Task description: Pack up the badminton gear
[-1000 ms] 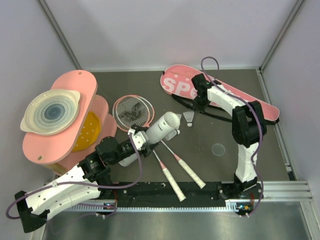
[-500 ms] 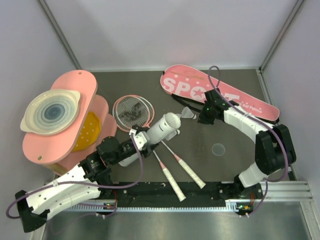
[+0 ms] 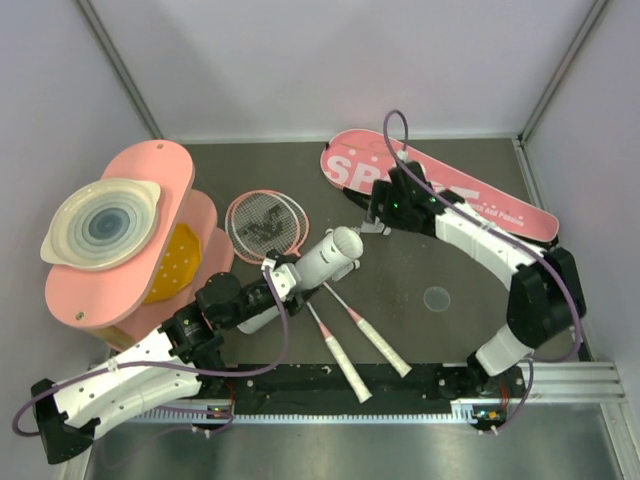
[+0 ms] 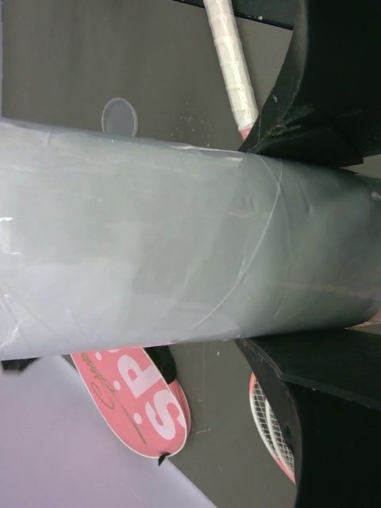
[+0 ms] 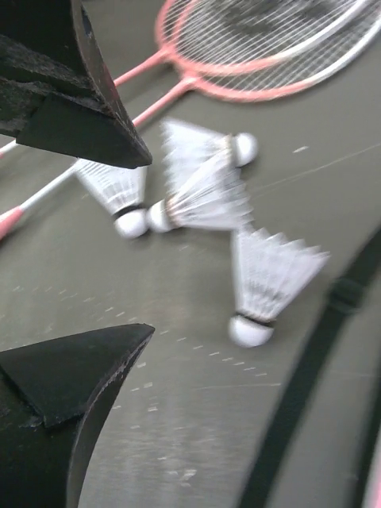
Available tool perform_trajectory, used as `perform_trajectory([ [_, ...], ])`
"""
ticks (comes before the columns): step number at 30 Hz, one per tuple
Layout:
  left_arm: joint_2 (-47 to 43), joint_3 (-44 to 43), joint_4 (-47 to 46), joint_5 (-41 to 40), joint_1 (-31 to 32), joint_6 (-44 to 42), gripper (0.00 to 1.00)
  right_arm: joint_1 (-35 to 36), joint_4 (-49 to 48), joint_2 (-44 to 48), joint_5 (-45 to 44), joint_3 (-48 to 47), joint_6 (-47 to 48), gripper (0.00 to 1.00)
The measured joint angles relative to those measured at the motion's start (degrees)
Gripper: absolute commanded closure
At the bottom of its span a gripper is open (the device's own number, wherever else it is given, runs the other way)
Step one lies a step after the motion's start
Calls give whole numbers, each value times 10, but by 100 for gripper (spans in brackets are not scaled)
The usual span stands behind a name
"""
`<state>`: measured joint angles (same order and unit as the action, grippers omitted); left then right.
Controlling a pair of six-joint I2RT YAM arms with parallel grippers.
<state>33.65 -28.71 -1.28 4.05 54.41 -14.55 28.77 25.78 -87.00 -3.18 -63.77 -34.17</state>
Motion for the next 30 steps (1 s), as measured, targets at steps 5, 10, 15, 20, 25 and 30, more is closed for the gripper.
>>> perform_trajectory([
  [5,0,0,0,0,0,-2,89,23,74,-141,-97,-214,-39,23],
  [10,-2,0,0,0,0,-2,88,32,153,-250,-170,-325,-80,26],
  [15,-4,0,0,0,0,-2,88,41,212,-338,-222,-423,-76,33],
  [20,-6,1,0,0,0,-2,88,49,249,-379,-257,-464,-58,40],
  [25,-8,1,0,1,0,-2,88,58,275,-396,-278,-471,-40,42],
  [30,-8,1,0,4,0,-1,88,61,293,-423,-278,-497,-19,59],
])
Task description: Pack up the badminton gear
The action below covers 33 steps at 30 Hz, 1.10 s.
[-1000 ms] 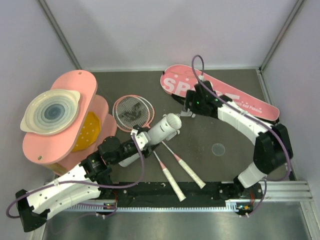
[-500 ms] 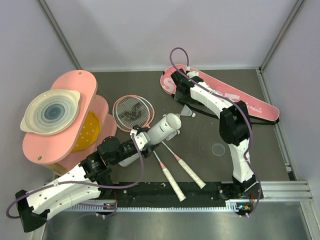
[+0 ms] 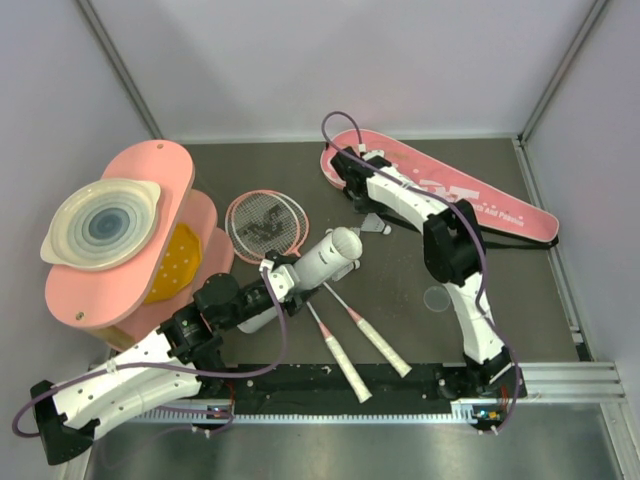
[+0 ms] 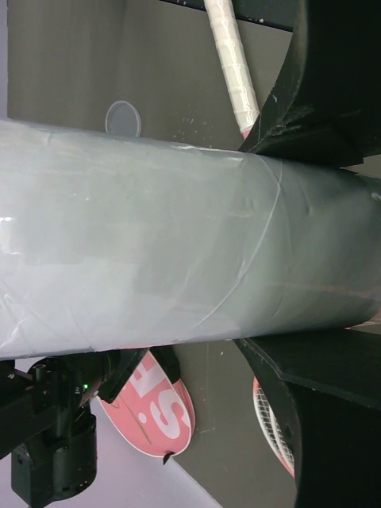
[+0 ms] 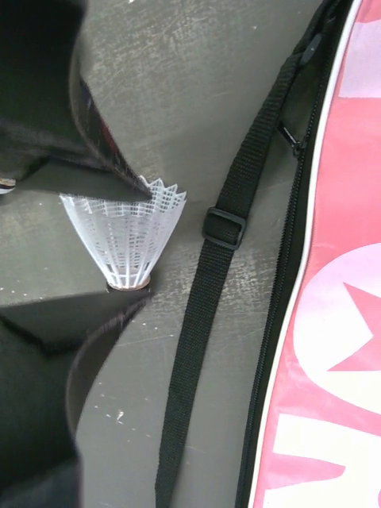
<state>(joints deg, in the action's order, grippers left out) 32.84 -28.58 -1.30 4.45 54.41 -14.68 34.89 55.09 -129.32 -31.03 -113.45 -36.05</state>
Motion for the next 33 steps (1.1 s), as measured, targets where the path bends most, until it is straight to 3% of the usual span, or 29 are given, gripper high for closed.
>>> perform_trajectory([
  [4,-1,0,0,0,0,0,88,0,7,-11,-6,-7,17,79],
  [5,-1,0,0,0,0,0,88,0,9,-12,-8,-7,21,93],
  [7,-1,0,0,0,0,0,88,0,12,-13,-9,-7,30,100],
  [14,-1,1,0,0,0,0,88,2,15,3,-19,8,41,100],
  [20,0,2,0,1,0,0,88,2,-5,165,0,127,51,100],
  [24,0,2,0,1,0,0,88,-11,-60,357,92,247,54,100],
  [28,3,2,0,2,0,0,88,-63,-125,552,252,342,40,100],
  [33,15,2,0,5,0,0,88,-89,-172,675,402,366,8,100],
])
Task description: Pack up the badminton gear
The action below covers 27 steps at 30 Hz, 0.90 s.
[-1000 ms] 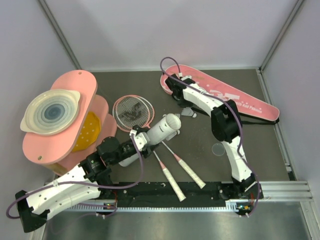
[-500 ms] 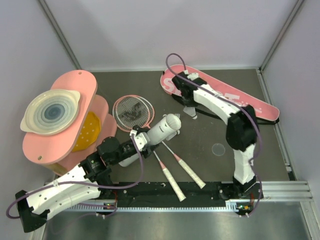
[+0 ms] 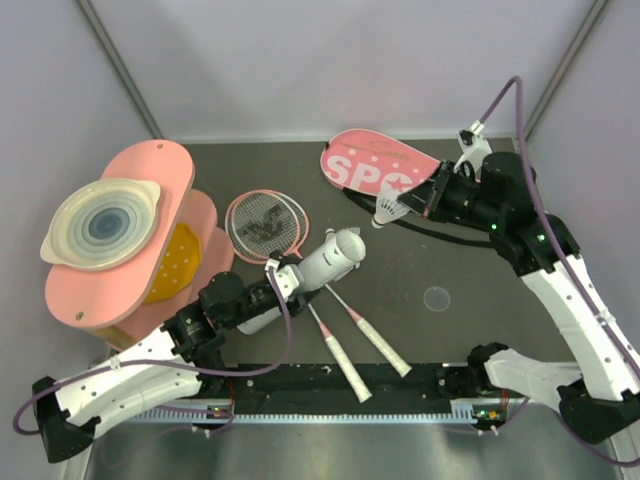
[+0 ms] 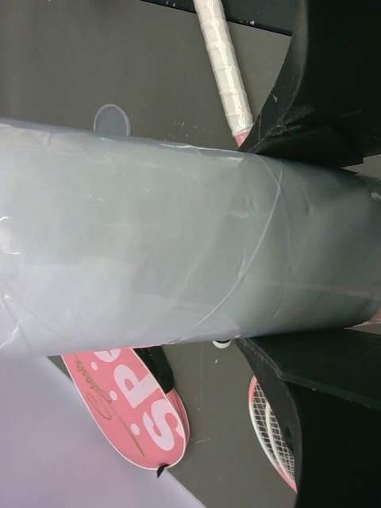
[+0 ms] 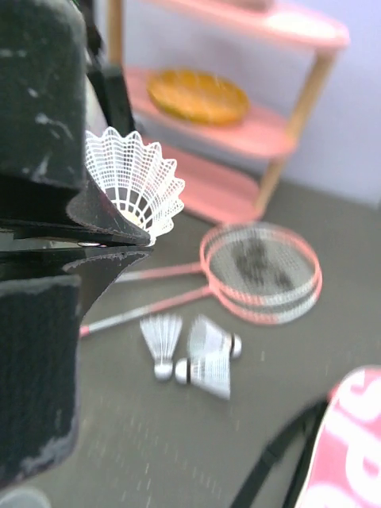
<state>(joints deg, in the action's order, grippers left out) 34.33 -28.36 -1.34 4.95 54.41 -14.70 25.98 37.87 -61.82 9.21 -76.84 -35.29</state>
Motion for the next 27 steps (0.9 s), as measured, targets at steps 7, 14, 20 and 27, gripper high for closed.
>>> perform_trajectory([
  [7,5,0,0,2,0,0,88,2,-74,71,150,34,-60,100],
  [14,11,0,0,2,0,0,88,13,-138,99,205,66,-107,100],
  [20,11,1,0,2,0,0,88,70,-174,89,205,101,-124,100],
  [27,11,1,0,2,0,0,88,91,-182,80,177,117,-109,77],
])
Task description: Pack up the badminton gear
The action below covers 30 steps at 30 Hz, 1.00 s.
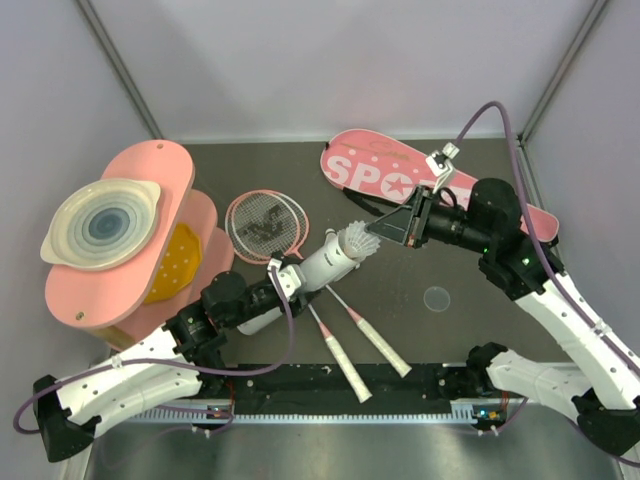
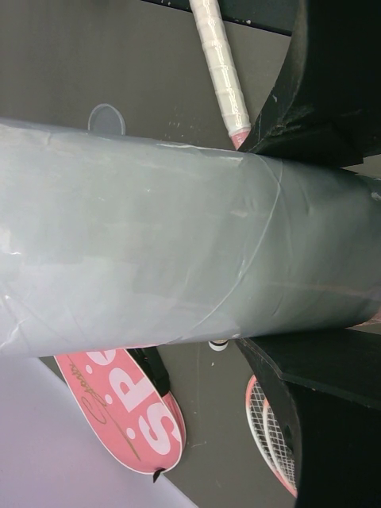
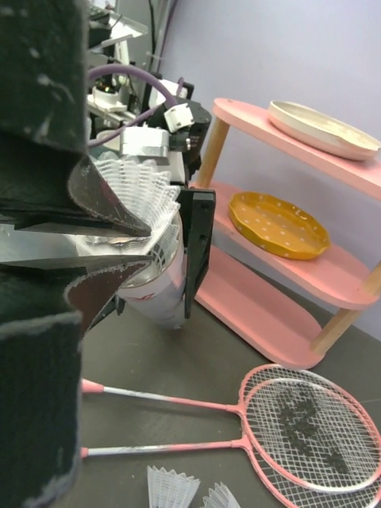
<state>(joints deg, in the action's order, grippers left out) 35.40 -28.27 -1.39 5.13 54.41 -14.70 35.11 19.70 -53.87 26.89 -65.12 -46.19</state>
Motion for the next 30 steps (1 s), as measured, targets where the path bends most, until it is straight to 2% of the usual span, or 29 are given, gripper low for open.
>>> perform_trajectory([
  [2,0,0,0,0,0,0,88,3,1,-2,-3,0,12,72],
  [3,0,0,0,0,0,0,88,4,3,-3,-4,0,17,64],
  [6,0,0,0,0,0,0,88,6,20,-3,-6,0,38,53],
  [13,0,0,0,0,0,0,88,17,61,-19,-3,-2,82,47],
  [22,0,2,1,2,0,-1,88,86,72,-118,-24,-27,103,42],
  [28,0,4,1,2,-1,-1,88,97,91,-153,-32,-52,116,31],
  [30,0,4,-1,3,-1,-1,89,97,99,-149,-42,-54,123,22],
])
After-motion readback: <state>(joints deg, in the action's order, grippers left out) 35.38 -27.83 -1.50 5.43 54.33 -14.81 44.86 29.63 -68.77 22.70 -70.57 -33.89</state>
